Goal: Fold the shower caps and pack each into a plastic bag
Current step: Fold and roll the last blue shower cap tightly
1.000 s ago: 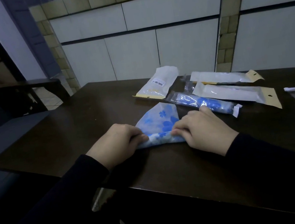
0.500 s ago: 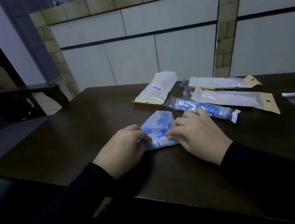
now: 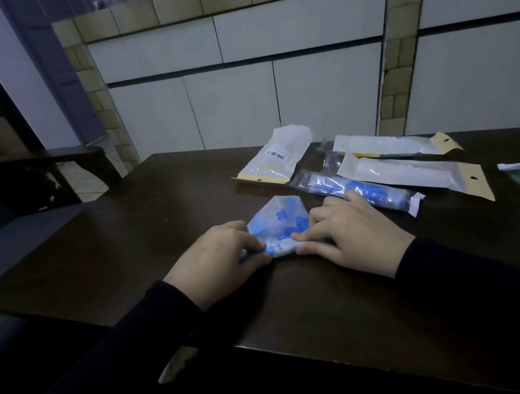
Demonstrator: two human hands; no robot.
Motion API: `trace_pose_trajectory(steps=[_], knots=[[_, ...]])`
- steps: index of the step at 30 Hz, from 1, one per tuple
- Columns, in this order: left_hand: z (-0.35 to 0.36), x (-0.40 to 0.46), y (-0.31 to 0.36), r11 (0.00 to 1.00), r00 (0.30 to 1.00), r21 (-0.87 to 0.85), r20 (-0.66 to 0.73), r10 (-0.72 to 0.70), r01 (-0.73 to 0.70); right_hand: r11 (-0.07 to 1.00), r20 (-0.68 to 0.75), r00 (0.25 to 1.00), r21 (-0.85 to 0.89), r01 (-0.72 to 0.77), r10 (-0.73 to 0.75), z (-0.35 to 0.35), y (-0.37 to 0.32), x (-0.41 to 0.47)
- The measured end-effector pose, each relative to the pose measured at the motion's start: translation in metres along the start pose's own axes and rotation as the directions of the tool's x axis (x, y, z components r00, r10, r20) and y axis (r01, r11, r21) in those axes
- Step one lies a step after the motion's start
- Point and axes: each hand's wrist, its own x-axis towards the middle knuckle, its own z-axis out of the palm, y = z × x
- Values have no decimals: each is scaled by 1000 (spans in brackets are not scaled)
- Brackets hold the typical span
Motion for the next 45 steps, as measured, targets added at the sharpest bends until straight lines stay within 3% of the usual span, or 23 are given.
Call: trace_pose_trajectory(steps=[10,16,26,32,36,40,45], knots=[[-3,-4,2,999,1000,-36,11,8,-8,986,-18,1000,165,-21,25,-2,4,-3],[-1,-1,-2,995,994,-56,80,-75,80,879,55,974,422,-224,221,3,1,-1],[3,0,1,984,993,-131,-4,-120,119,859,9,928,373,-349,373,10,-5,1],[4,0,5,998,995,-50,-102,19,-24,932,-161,930,212,-294,330,8,-8,-1],[5,-4,8,996,993,-36,-92,72,-76,982,-281,948,160,-104,147,10,-12,0],[6,-7,6,998,996,-37,-68,53,-55,966,-116,976,203,-158,184,5,-11,-2],[9,1,1,998,998,-54,-51,31,-34,961,-6,977,177,-210,215,6,-8,-6]])
